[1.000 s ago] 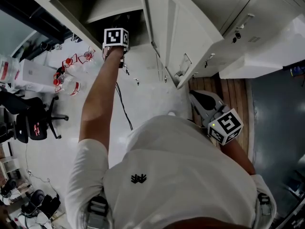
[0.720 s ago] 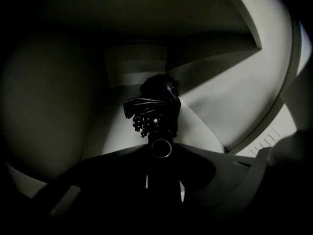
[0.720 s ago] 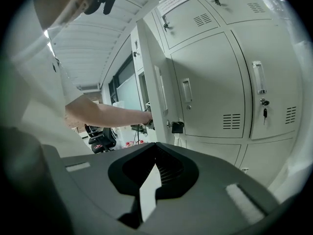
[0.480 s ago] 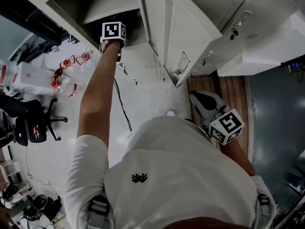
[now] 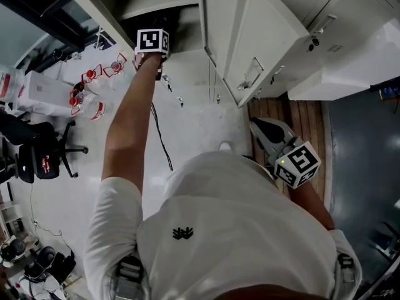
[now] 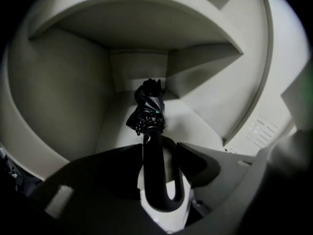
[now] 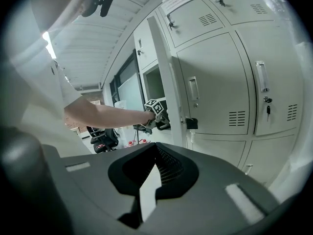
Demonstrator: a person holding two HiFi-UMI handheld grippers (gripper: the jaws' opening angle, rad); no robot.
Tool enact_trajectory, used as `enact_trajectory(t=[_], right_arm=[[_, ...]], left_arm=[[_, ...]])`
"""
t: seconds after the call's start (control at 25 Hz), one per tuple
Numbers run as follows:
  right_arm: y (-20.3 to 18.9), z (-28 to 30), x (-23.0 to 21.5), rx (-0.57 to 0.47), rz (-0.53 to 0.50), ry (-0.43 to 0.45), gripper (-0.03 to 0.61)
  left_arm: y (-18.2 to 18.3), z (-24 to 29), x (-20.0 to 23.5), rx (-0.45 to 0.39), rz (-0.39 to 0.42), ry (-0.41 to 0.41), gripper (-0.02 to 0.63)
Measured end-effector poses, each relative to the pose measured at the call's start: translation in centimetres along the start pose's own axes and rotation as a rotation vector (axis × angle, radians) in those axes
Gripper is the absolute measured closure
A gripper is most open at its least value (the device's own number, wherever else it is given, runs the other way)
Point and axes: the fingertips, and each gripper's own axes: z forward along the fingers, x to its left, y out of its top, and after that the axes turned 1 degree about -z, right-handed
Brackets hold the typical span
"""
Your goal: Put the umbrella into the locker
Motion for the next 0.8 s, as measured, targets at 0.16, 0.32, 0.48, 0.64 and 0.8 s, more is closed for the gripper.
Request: enact_trajectory(t=[0.16, 0.32, 0.48, 0.64, 0.8], right_arm=[[0.1, 0.4, 1.8, -0.004, -0.014, 0.014, 0.578], [-0.2, 1.0, 3.6, -0.003, -0.021, 0.025, 0.578], [-0.2, 1.7, 5.5, -0.002, -0.029, 0.033, 0.578], [-0.2, 2.5, 7.6, -0.005, -0.036, 0.04, 0.578], [-0.7, 3.3, 9.8, -0.001, -0.037, 0.039, 0.578]], left_arm=[[0.0, -1.7, -0.4, -0.033, 0.013, -0.013, 0.342], [-0.7, -3.4, -0.9, -0.056, 0.025, -0.035, 0.334], [-1.4, -5.4, -1.4, -0.09, 0.039, -0.072, 0.334], [-2.4, -7.9, -1.9, -0.117, 0.055, -0.119, 0.335], [-4.2, -10.8, -2.5, -0.141, 0.075, -0.167, 0.336]])
